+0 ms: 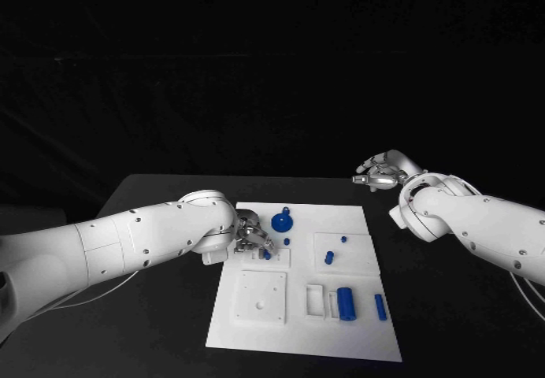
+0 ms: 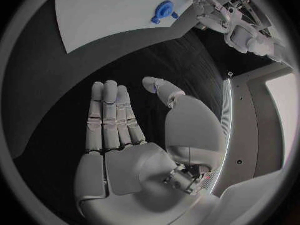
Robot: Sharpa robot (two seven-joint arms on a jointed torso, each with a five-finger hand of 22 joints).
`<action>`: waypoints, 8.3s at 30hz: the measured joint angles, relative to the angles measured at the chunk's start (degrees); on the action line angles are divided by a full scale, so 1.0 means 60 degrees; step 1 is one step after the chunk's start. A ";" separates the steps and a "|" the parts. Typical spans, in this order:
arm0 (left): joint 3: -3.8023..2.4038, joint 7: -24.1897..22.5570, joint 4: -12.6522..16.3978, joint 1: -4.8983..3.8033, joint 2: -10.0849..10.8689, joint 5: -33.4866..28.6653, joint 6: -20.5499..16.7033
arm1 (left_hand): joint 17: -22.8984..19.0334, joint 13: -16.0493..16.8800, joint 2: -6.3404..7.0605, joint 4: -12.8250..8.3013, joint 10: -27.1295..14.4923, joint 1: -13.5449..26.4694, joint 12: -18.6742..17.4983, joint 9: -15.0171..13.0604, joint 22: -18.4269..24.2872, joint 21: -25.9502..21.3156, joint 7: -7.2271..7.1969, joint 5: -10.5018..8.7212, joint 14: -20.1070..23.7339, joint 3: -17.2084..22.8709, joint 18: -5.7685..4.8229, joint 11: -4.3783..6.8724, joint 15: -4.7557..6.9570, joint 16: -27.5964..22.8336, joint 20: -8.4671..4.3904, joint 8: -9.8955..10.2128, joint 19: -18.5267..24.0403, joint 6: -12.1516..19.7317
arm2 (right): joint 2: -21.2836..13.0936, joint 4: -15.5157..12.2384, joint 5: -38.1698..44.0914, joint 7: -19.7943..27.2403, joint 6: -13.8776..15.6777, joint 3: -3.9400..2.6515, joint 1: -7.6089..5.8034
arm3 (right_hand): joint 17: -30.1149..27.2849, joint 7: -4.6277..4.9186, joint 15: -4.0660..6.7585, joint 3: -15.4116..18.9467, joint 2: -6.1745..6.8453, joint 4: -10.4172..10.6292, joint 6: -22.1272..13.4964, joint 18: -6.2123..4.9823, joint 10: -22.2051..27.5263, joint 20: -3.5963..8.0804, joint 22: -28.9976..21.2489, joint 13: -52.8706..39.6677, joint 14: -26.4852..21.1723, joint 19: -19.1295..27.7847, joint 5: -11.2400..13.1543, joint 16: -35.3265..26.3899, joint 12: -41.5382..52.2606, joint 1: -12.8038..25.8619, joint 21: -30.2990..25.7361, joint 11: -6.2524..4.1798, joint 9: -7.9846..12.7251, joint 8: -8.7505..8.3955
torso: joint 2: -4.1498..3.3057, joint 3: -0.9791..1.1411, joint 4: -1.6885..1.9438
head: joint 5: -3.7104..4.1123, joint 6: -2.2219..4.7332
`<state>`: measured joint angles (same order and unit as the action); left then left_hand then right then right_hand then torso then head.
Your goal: Assemble the parts on the task board
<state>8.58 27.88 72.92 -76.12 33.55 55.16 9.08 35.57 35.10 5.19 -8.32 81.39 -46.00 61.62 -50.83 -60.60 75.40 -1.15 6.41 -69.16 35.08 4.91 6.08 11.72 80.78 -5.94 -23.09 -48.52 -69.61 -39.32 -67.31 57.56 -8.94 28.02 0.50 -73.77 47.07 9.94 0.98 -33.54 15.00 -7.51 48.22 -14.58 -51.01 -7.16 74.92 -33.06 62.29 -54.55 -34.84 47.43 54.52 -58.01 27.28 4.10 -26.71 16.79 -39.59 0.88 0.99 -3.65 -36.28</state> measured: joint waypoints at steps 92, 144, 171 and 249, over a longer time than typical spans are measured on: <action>-0.0327 -0.1071 -0.0494 -0.0267 0.0387 -0.1655 -0.1386 | -0.1185 -0.1076 0.0522 0.0286 -0.2424 -0.1260 -0.2543 0.0444 0.1181 -0.1153 0.1079 -0.0432 0.1974 0.0161 -0.0456 -0.0824 -0.1089 -0.2298 0.0410 0.1677 0.2093 0.2141 | -0.0142 0.0089 -0.0179 0.0153 0.0001 0.0000 0.0038 | -0.0009 0.0022 -0.0030 -0.0027 0.0000 -0.0027 -0.0055 0.0000 0.0051 0.0000 0.0000 0.0078 -0.0097 0.0000 0.0000 -0.0032 0.0037 0.0000 -0.0076 0.0055 0.0000 0.0000 | 0.0001 -0.0012 0.0005 | 0.0084 0.0211; -0.0364 -0.0697 -0.3828 -0.0351 -0.1257 -0.0266 -0.0068 | -0.0912 -0.0830 0.0793 0.1763 -0.1722 -0.0400 -0.2883 0.0587 0.1300 -0.1180 0.0819 -0.0544 0.1493 -0.0368 -0.0452 -0.0621 -0.1103 -0.2222 0.0392 0.0661 0.1787 0.1881 | -0.0124 -0.0061 -0.0233 0.0213 0.0002 0.0000 0.0044 | -0.0006 -0.0004 -0.0030 -0.0001 0.0000 -0.0053 -0.0064 0.0001 0.0050 0.0000 0.0000 0.0102 -0.0096 0.0000 0.0000 -0.0032 0.0036 0.0000 -0.0076 0.0054 0.0008 0.0000 | -0.0060 -0.0025 -0.0034 | 0.0179 0.0229; -0.0364 -0.0853 -0.4615 -0.0111 -0.1701 -0.0388 0.0132 | -0.0906 -0.0794 0.0677 0.1682 -0.1723 -0.0442 -0.2884 0.0621 0.1295 -0.1180 0.0838 -0.0544 0.1530 -0.0448 -0.0451 -0.0621 -0.1067 -0.2223 0.0391 0.0603 0.1787 0.1968 | -0.0116 -0.0099 -0.0234 0.0218 0.0004 -0.0001 0.0043 | -0.0005 -0.0007 -0.0030 -0.0001 0.0000 -0.0052 -0.0062 0.0001 0.0050 0.0000 -0.0001 0.0118 -0.0096 0.0000 0.0000 -0.0031 0.0036 0.0000 -0.0076 0.0054 0.0007 0.0000 | -0.0050 -0.0019 -0.0034 | 0.0236 0.0158; -0.0370 -0.1006 -0.2973 -0.0125 -0.0894 -0.1062 -0.0287 | -0.0721 -0.0493 -0.1128 -0.0854 -0.1021 -0.0785 -0.2688 0.1641 0.0947 -0.0809 0.0666 0.2658 0.0939 -0.0070 -0.0452 -0.0734 -0.0997 -0.1812 0.0256 -0.0370 0.1035 0.1383 | -0.0101 -0.0045 -0.0236 0.0220 -0.0003 0.0000 0.0043 | -0.0004 0.0011 -0.0030 0.0000 0.0000 -0.0052 -0.0078 0.0001 0.0050 0.0000 0.0000 0.0154 -0.0096 0.0000 -0.0038 -0.0031 0.0073 0.0000 -0.0076 0.0054 0.0007 0.0000 | -0.0021 -0.0014 -0.0009 | 0.0154 0.0156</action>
<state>6.36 21.84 55.08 -76.86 28.19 48.79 7.35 31.24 32.14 -1.58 -13.44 75.27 -50.71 45.49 -40.98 -54.92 70.55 2.84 22.36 -63.52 34.65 2.20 1.68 5.74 69.91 -4.40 -25.31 -42.31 -61.31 -39.93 -67.58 56.14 -7.62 28.01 0.50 -73.51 47.05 10.01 0.80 -33.54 15.00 -7.83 47.76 -14.58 -50.70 -7.16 74.91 -32.13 61.71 -54.55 -35.06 47.25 54.95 -58.01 26.83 4.42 -26.67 16.79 -39.72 0.80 0.94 -2.72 -35.35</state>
